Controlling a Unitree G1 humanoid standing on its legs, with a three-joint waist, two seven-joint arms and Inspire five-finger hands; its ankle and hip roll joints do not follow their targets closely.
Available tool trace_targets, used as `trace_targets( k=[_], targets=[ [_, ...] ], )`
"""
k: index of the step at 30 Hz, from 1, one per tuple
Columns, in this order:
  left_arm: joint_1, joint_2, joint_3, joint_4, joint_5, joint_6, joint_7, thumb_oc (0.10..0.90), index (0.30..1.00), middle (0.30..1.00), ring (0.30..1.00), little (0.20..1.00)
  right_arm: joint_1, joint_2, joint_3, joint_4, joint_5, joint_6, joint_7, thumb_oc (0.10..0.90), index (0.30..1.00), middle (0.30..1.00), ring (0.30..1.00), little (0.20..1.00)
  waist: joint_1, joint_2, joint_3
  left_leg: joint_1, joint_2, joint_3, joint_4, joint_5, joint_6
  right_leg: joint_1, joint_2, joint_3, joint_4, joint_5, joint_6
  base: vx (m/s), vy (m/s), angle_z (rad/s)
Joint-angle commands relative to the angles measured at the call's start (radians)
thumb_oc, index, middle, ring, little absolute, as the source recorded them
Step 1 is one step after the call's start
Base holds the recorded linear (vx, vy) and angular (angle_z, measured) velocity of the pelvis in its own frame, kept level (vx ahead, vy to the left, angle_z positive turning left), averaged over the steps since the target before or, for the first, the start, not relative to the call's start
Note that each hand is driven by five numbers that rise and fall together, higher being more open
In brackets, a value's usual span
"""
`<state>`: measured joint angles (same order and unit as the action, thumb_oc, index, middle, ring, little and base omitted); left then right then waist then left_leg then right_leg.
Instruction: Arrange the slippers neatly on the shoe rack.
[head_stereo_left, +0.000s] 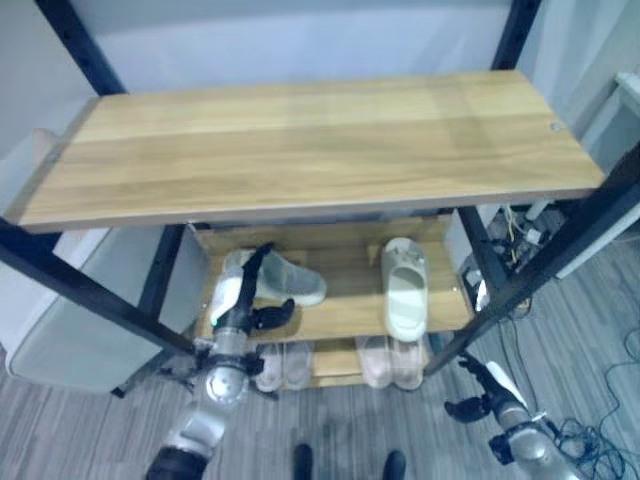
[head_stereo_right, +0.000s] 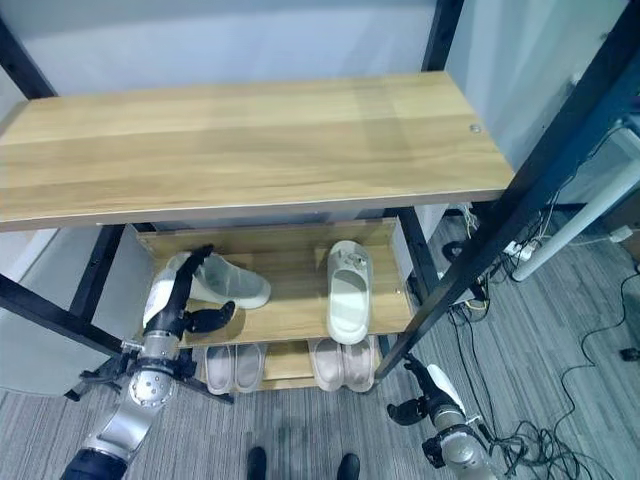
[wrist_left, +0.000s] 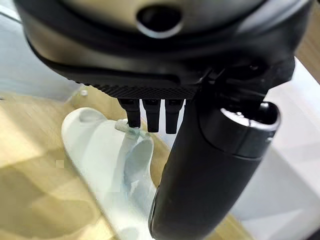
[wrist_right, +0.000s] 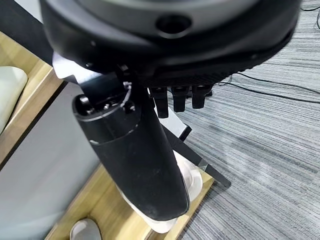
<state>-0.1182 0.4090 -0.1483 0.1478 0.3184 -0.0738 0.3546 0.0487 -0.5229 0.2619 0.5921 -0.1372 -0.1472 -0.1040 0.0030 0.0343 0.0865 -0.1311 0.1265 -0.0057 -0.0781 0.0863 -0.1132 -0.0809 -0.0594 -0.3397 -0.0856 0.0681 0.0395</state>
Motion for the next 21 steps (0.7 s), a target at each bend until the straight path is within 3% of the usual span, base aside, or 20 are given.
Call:
trace_targets(
  k=[1, 21],
  targets=[
    [-0.140, 0.032, 0.068, -0.018, -0.020, -0.041, 0.090, 0.800, 0.900, 0.900, 0.900, 0.900, -0.031, 0.009, 0.073, -0.105, -0.021, -0.080, 0.043, 0.800, 0.900, 0.900, 0.900, 0.900, 0.000, -0.047, -0.026, 0.015, -0.001, 0.118, -0.009, -0.039, 0.008, -0.003, -0.060, 0.053, -0.002, -0.054, 0.108, 0.02, 0.009, -0.04],
    [-0.283, 0.086, 0.102, 0.137, 0.101, 0.078, 0.164, 0.800, 0.900, 0.900, 0.900, 0.900, -0.032, -0.037, 0.072, -0.170, -0.014, -0.090, 0.078, 0.800, 0.900, 0.900, 0.900, 0.900, -0.032, -0.058, -0.006, -0.019, 0.010, 0.136, -0.009, -0.035, 0.002, -0.053, -0.055, 0.071, -0.002, -0.044, 0.107, 0.00, 0.000, -0.02]
  ],
)
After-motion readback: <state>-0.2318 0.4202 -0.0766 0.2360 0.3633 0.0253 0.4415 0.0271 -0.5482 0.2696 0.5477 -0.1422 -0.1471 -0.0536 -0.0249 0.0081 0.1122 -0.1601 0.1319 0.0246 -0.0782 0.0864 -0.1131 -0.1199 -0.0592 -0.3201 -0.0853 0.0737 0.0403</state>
